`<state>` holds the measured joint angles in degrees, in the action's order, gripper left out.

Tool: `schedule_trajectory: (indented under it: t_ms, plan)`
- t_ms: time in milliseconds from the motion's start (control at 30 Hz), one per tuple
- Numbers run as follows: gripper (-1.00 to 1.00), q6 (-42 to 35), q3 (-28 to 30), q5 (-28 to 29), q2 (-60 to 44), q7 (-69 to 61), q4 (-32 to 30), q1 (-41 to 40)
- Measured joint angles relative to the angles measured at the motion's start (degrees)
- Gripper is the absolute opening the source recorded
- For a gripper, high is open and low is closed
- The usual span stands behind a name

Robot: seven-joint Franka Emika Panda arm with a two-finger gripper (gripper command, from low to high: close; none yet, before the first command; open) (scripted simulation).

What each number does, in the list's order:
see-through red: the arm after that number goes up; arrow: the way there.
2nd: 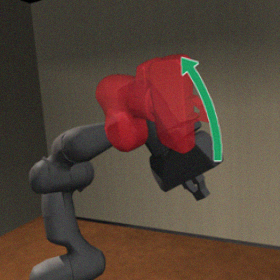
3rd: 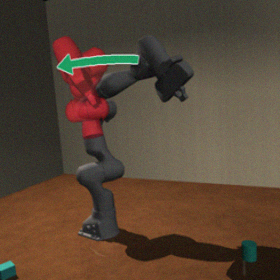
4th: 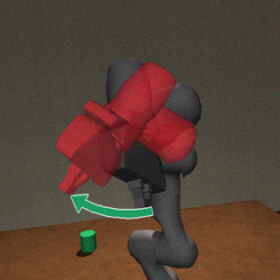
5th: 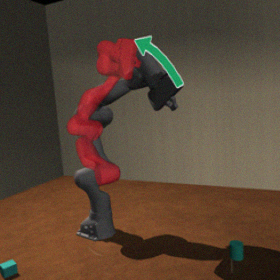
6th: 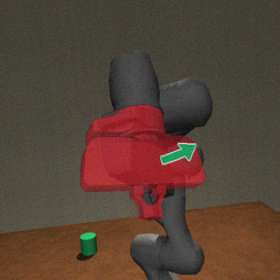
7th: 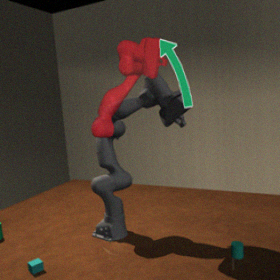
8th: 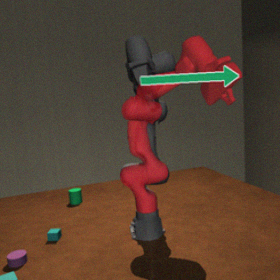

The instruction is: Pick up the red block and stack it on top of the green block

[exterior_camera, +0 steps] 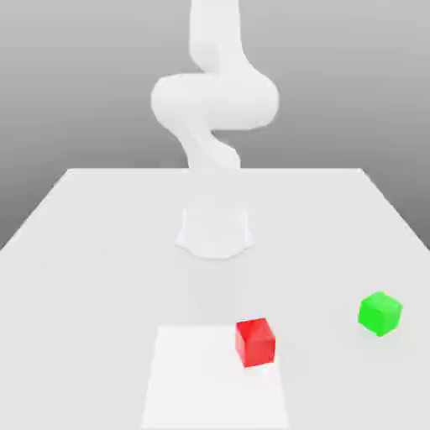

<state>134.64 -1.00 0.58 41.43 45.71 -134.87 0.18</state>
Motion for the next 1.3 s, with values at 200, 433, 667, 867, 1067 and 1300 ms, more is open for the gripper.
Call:
schedule_trajectory:
  t_ms: [200,433,667,867,1067,1300]
  plan:
    - [0.0,8.0,-2.1,1.5,-12.7,-0.4,-8.4,0.7]
    - [0.0,17.5,-3.4,2.0,-27.7,-1.9,-18.2,2.2]
    - [0.0,27.8,-4.3,0.0,-42.7,-4.7,-25.8,4.2]
    - [-1.0,37.6,-1.5,3.2,-54.3,-2.5,-24.5,6.2]
    - [-1.0,38.2,-1.3,3.6,-55.0,-2.1,-24.4,6.4]
    - [-1.0,28.2,-3.2,-0.1,-43.3,-4.8,-26.0,5.4]
